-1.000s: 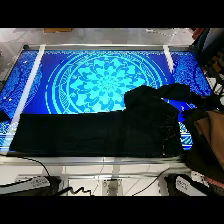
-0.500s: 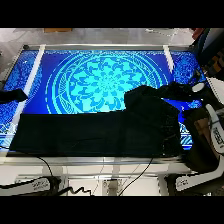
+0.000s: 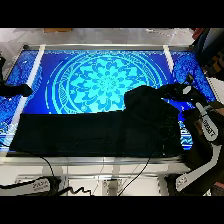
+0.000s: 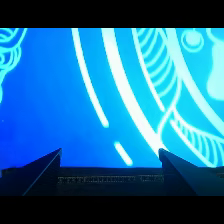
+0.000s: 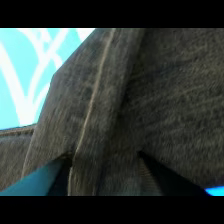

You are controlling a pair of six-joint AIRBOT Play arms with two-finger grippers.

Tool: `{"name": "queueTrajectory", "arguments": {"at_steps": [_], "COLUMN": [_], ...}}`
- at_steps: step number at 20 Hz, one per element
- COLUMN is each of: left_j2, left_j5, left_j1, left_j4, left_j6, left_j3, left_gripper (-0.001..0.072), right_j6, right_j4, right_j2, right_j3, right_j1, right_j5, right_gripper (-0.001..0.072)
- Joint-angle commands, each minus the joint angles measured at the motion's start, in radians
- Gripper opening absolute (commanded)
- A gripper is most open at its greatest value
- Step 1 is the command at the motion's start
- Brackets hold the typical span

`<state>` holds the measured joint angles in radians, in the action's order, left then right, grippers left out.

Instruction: Fold the clothes and pants, and hang the long-sleeved shirts on hangers.

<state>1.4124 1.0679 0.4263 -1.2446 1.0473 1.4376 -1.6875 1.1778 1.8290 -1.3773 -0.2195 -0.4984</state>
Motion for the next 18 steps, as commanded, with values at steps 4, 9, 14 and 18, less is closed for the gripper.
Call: {"name": "queueTrajectory", "arguments": {"at_steps": [4,9,14,18], "left_j2": [0.000,0.000,0.000,-0.001], "left_j5": [-0.006,-0.006,-0.005,-0.002], "left_j1": [-0.002,-0.003,-0.005,-0.029], "left_j4": [0.000,0.000,0.012,0.154], "left_j6": [0.000,0.000,0.000,0.000], "left_j3": [0.001,0.001,0.001,0.001], "left_gripper": [0.0697,0.0697,0.0697,0.0697], "right_j6": [-0.006,0.006,0.005,0.117], "right_j4": [0.005,0.015,0.021,0.026], "right_j2": [0.019,0.021,-0.014,-0.137], "right_j3": [-0.002,-0.002,-0.002,-0.027], "right_j1": [0.005,0.055,0.064,0.071], "right_j5": [0.071,0.085,0.039,0.007], "right_gripper": [0.0383,0.0168,0.0020,0.0020]}}
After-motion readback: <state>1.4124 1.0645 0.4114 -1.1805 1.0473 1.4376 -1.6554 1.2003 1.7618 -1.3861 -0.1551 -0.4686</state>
